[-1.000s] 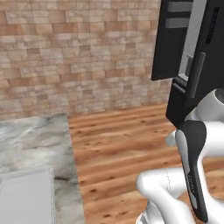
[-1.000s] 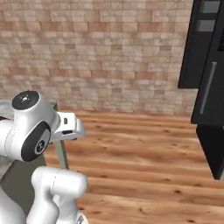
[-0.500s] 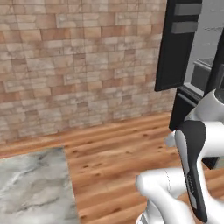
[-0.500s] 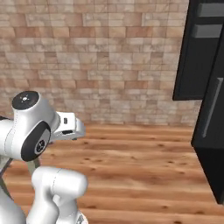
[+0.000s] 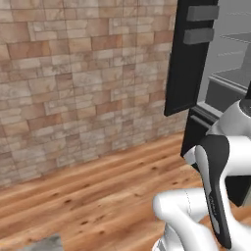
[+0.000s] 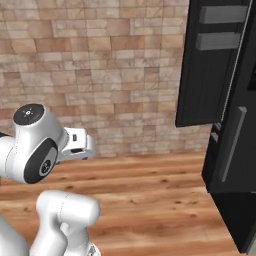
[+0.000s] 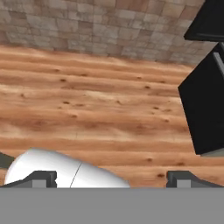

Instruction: Place one bell pepper and one chicken drumstick in each tupperware on the nearby counter, to pack two identical lunches.

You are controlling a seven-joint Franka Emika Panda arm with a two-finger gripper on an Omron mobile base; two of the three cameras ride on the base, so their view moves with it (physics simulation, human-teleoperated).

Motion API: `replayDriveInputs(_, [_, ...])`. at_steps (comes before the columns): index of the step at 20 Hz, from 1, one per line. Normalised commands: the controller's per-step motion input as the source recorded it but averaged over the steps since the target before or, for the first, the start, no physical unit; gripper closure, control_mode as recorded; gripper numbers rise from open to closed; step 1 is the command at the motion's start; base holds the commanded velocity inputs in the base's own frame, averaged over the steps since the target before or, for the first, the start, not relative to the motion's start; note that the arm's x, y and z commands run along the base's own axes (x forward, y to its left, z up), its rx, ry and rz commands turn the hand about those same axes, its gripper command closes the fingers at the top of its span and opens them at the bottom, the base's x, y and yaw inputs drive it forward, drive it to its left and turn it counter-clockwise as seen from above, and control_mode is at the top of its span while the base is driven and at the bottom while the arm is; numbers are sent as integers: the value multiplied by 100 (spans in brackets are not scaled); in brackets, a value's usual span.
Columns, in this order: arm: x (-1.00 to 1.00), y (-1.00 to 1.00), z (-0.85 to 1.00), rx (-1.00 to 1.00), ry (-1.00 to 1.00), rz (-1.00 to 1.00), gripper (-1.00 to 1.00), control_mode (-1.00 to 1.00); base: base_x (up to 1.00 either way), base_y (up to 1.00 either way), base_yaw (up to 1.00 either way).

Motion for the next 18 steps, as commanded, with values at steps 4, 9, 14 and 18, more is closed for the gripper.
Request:
replayDriveInputs(4, [0, 0, 0, 0, 0, 0, -100, 100, 87, -33, -36])
replayDriveInputs(9, [0, 0, 0, 0, 0, 0, -100, 100, 86, -19, -37])
replayDriveInputs(14, [0, 0, 0, 0, 0, 0, -100, 100, 86, 0, -38])
replayDriveInputs(18, [0, 0, 0, 0, 0, 0, -100, 100, 72, 0, -39])
